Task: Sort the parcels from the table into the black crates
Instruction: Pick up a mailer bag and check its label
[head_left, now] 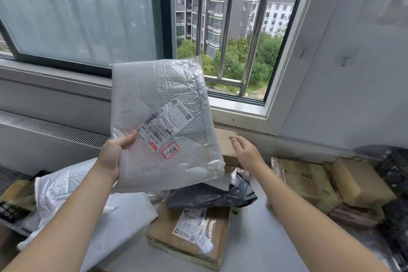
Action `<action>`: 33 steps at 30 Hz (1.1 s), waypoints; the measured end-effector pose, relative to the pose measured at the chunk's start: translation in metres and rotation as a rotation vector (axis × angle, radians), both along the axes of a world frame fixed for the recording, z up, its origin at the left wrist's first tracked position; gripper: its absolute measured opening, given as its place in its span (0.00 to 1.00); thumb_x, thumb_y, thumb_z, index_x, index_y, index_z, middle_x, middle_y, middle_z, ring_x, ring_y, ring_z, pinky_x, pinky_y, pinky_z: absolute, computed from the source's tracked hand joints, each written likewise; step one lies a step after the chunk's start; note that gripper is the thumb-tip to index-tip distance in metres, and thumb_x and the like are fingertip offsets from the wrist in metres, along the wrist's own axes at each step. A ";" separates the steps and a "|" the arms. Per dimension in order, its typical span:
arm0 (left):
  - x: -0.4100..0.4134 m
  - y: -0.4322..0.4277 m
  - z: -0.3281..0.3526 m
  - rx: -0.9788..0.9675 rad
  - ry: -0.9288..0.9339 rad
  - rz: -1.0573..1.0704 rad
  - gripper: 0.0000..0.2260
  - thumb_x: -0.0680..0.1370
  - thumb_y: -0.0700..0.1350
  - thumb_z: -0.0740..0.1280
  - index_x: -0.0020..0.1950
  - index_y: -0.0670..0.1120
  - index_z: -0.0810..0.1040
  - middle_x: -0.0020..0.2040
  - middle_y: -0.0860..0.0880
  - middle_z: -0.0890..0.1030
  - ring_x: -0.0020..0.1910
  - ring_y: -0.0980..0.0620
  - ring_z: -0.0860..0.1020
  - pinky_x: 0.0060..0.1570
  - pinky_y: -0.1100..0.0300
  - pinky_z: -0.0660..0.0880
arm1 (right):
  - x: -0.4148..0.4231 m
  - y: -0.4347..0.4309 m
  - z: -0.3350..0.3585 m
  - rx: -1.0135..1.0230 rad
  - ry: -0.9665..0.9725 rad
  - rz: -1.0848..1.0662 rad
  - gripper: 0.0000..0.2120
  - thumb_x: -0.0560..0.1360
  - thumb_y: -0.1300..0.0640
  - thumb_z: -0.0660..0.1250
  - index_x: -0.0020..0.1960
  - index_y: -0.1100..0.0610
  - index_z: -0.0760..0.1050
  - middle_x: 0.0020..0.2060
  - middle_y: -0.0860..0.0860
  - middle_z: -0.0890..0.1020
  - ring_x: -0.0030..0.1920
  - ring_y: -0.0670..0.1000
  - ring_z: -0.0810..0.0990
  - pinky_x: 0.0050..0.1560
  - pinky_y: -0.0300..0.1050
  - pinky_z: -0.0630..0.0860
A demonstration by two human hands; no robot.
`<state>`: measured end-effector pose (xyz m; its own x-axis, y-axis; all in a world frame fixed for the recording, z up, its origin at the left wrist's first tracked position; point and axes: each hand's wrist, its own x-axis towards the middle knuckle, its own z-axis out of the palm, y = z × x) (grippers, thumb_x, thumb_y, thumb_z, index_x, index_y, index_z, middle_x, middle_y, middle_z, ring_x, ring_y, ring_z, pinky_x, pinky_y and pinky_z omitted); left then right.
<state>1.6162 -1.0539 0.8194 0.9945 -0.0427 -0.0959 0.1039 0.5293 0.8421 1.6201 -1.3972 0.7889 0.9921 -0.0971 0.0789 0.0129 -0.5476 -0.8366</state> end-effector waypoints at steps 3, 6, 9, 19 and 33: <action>0.000 -0.017 0.008 0.011 0.015 0.011 0.23 0.75 0.39 0.67 0.71 0.41 0.73 0.61 0.38 0.81 0.55 0.39 0.83 0.48 0.43 0.82 | 0.001 0.006 0.029 0.361 0.102 0.071 0.19 0.83 0.42 0.53 0.67 0.51 0.71 0.59 0.51 0.80 0.61 0.52 0.79 0.58 0.52 0.77; -0.005 -0.039 0.011 0.031 0.016 -0.038 0.19 0.79 0.38 0.64 0.71 0.39 0.72 0.62 0.37 0.80 0.58 0.37 0.81 0.51 0.43 0.81 | 0.000 0.006 0.049 0.379 0.115 0.160 0.31 0.76 0.34 0.58 0.71 0.53 0.69 0.61 0.52 0.79 0.59 0.55 0.81 0.58 0.58 0.79; -0.009 -0.055 0.010 0.074 0.003 -0.033 0.12 0.80 0.37 0.64 0.63 0.38 0.77 0.58 0.37 0.82 0.52 0.39 0.84 0.43 0.48 0.82 | -0.004 0.005 0.057 0.297 0.089 0.095 0.37 0.71 0.33 0.66 0.73 0.53 0.66 0.60 0.50 0.78 0.59 0.51 0.80 0.58 0.55 0.80; -0.018 -0.094 0.016 0.428 -0.085 -0.060 0.34 0.61 0.48 0.84 0.63 0.42 0.76 0.55 0.41 0.84 0.51 0.42 0.84 0.47 0.48 0.82 | -0.014 -0.026 0.049 0.368 0.029 -0.076 0.26 0.75 0.40 0.70 0.63 0.59 0.74 0.55 0.54 0.83 0.54 0.54 0.83 0.57 0.55 0.80; -0.023 -0.167 0.043 0.622 -0.234 -0.039 0.51 0.60 0.46 0.84 0.76 0.53 0.59 0.65 0.50 0.77 0.62 0.51 0.78 0.61 0.53 0.77 | -0.054 -0.084 0.060 0.280 -0.075 -0.302 0.10 0.77 0.43 0.69 0.48 0.50 0.80 0.46 0.48 0.85 0.50 0.52 0.84 0.55 0.52 0.79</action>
